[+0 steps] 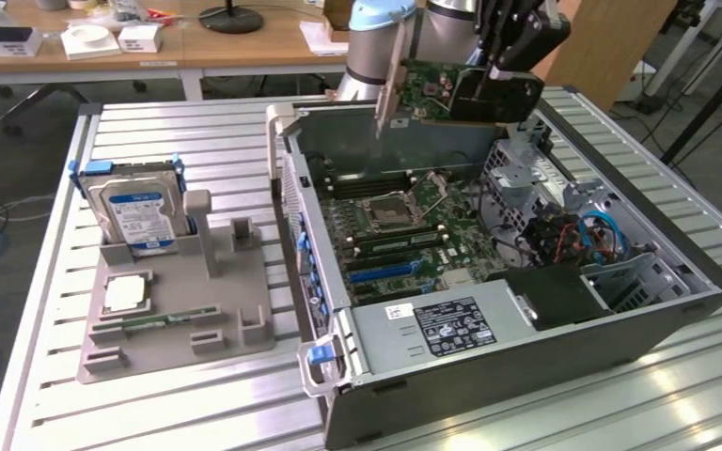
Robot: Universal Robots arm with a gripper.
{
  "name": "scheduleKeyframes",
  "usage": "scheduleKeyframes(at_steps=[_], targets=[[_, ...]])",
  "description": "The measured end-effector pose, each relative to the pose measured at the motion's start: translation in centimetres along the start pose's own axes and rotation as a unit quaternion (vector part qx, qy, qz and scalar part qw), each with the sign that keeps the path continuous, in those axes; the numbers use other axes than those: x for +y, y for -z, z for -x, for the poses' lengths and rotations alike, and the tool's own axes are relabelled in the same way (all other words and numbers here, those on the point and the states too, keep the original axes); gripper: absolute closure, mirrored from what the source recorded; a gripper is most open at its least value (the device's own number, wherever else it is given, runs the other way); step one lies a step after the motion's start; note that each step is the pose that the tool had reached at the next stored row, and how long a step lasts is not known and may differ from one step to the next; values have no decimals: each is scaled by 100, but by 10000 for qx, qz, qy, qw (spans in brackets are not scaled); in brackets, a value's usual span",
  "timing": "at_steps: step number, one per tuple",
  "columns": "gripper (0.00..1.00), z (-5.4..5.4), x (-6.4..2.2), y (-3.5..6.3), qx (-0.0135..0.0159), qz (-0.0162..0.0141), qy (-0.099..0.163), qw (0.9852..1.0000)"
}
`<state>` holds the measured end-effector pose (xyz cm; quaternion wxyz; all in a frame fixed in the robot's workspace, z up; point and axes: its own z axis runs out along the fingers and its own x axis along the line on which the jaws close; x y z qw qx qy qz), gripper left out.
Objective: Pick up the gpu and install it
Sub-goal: 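Pick up the gpu and move the gpu toward the slot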
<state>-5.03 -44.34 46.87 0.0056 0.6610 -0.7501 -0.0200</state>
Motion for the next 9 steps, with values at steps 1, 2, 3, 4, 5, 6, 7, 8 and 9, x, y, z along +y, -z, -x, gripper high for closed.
scheduleKeyframes(at_steps=[1, 2, 3, 4, 5, 6, 7, 8, 9], targets=[[74, 0, 0, 0, 4, 2, 90, 10000], [74, 0, 0, -1, 7, 3, 180, 9998], [74, 0, 0, -1, 10, 5, 270, 9996], [74, 0, 0, -2, 14, 7, 360, 9994], [74, 0, 0, -2, 17, 8, 457, 9990], [74, 0, 0, -3, 20, 10, 547, 9985], [74, 0, 0, -3, 23, 11, 613, 9981], [74, 0, -1, -3, 24, 13, 634, 9980], [74, 0, -2, -3, 25, 14, 635, 9980]])
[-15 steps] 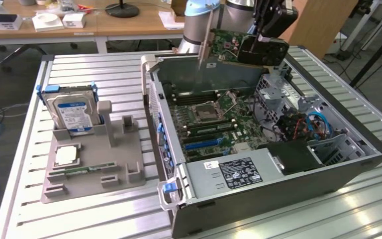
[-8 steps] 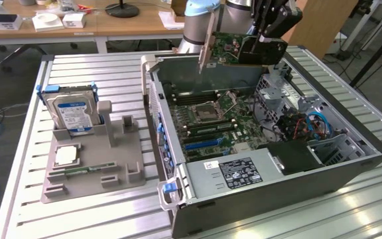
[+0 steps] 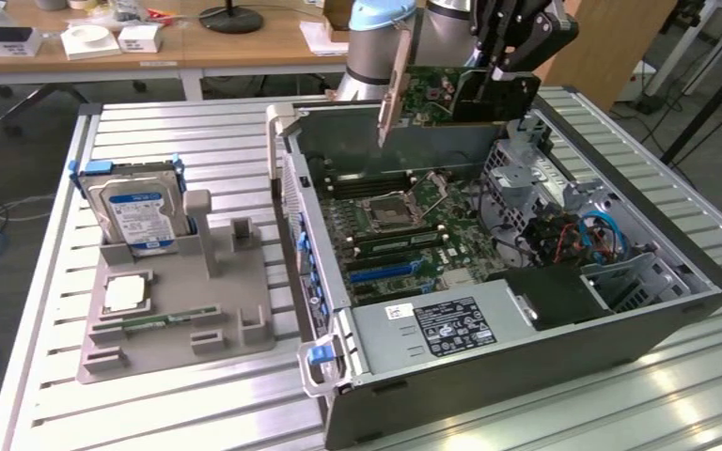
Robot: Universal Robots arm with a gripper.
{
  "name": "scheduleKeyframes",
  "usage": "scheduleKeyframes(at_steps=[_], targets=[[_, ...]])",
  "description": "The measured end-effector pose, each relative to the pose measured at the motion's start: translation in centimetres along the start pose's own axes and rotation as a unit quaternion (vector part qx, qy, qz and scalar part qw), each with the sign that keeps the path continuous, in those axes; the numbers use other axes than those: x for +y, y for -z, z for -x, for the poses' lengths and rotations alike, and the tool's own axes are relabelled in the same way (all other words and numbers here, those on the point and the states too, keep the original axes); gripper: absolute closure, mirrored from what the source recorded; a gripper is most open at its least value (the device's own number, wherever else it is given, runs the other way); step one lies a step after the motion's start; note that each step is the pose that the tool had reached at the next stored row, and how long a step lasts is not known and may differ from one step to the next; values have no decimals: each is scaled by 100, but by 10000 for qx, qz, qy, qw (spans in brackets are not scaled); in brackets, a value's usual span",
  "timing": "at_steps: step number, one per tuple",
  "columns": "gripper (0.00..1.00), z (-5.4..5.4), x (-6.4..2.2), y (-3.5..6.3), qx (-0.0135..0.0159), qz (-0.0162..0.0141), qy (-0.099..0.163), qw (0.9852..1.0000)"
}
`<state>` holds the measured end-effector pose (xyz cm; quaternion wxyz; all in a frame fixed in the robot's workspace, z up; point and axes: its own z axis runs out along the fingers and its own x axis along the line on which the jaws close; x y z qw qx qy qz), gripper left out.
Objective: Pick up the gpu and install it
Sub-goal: 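Pick up the gpu and move the gpu toward the slot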
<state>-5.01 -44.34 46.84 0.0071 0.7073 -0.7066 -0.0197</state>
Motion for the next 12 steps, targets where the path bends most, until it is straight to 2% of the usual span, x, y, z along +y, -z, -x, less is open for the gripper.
scheduleKeyframes(at_steps=[5, 12], targets=[[74, 0, 0, -1, -1, 0, 7, 10000], [74, 0, 0, -6, 5, 3, 151, 9999]])
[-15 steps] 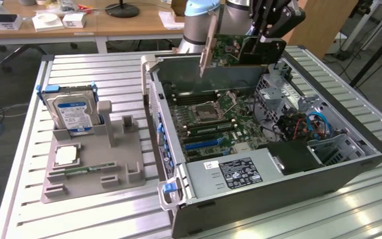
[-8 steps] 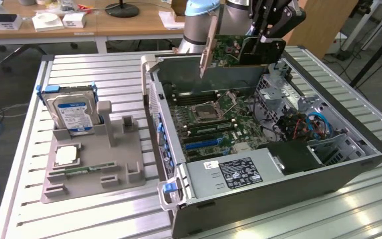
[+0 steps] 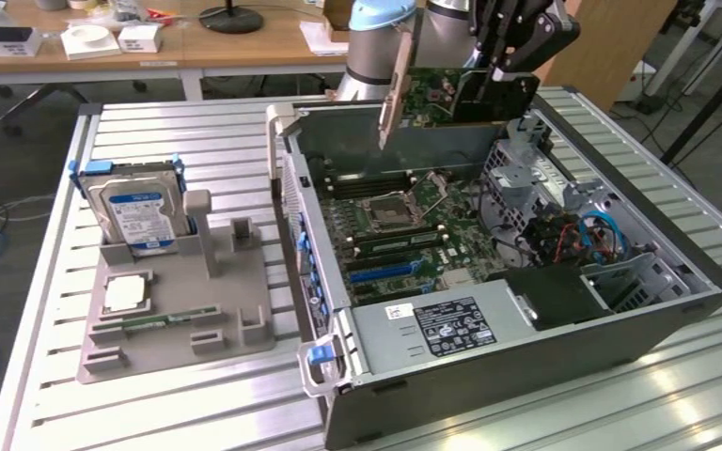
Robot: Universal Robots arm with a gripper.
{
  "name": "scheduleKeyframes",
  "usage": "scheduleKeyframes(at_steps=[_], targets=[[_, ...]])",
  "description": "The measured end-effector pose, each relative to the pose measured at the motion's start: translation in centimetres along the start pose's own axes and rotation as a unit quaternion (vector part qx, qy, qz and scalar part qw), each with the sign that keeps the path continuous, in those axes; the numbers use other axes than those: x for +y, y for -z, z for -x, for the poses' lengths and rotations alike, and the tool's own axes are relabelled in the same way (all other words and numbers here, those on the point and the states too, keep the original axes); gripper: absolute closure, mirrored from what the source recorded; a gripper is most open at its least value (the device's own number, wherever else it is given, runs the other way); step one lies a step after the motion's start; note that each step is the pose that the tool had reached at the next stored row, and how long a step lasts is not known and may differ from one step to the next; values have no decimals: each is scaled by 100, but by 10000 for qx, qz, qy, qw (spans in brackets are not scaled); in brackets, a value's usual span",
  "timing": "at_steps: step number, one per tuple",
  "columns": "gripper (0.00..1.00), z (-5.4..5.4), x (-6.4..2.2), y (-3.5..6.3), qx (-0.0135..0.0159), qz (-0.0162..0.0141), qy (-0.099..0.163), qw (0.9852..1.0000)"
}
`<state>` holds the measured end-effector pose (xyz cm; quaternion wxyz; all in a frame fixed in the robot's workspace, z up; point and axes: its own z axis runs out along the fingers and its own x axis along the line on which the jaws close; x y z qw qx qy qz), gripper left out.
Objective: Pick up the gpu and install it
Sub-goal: 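Pick up the gpu and move the gpu toward the slot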
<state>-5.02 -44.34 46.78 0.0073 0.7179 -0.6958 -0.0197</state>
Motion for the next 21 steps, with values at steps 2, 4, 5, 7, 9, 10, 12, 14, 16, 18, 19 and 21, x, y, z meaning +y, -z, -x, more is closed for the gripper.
scheduleKeyframes(at_steps=[2, 4, 5, 7, 9, 10, 12, 14, 16, 18, 19, 21], targets=[[74, 0, -1, -13, 0, 0, 0, 10000], [74, 0, -1, -33, 0, 0, 0, 10000], [74, -1, -2, -44, 0, 0, 0, 10000], [74, -1, -3, -67, 0, 1, 0, 10000], [74, -1, -3, -90, 0, 0, 0, 10000], [74, -2, -4, -98, 0, 0, 0, 10000], [74, -2, -4, -103, 0, 0, 0, 10000], [74, -2, -4, -103, 0, 0, 0, 10000], [74, -3, -2, -105, -28, -7, 1, 10000], [74, -1, -2, -105, -45, -10, 2, 10000], [74, -1, -2, -106, -46, -11, 2, 10000], [74, -2, -2, -117, -48, -11, 2, 10000]])
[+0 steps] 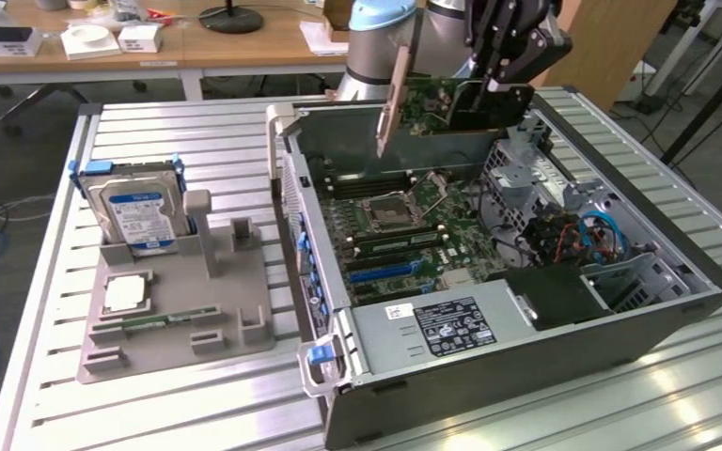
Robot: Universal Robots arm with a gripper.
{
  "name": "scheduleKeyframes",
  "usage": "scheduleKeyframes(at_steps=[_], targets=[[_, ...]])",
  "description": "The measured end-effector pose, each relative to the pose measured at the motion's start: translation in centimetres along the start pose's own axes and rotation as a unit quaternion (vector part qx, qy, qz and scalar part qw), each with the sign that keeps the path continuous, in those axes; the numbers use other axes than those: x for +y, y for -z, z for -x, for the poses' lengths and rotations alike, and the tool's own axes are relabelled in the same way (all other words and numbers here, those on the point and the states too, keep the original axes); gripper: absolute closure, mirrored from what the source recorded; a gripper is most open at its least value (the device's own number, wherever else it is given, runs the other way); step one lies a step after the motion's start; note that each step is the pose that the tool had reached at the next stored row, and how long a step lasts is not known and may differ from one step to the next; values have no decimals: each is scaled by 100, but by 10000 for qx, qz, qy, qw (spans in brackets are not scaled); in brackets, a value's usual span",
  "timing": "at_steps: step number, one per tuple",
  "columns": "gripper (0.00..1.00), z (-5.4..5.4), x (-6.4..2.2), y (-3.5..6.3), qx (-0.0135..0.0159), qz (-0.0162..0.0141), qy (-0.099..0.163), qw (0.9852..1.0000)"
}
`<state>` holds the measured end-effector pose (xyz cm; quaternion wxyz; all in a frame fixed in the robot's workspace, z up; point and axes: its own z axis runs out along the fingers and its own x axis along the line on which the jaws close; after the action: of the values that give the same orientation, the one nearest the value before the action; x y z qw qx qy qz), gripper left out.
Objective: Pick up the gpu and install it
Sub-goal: 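Pick up the gpu and move the gpu toward the slot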
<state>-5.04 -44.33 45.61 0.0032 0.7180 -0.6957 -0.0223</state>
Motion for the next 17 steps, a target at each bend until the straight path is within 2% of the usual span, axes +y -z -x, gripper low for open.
scheduleKeyframes(at_steps=[6, 17], targets=[[74, -1, 6, -49, 1, 0, 0, 10000], [74, -2, 6, -76, -1, 0, 0, 10000]])
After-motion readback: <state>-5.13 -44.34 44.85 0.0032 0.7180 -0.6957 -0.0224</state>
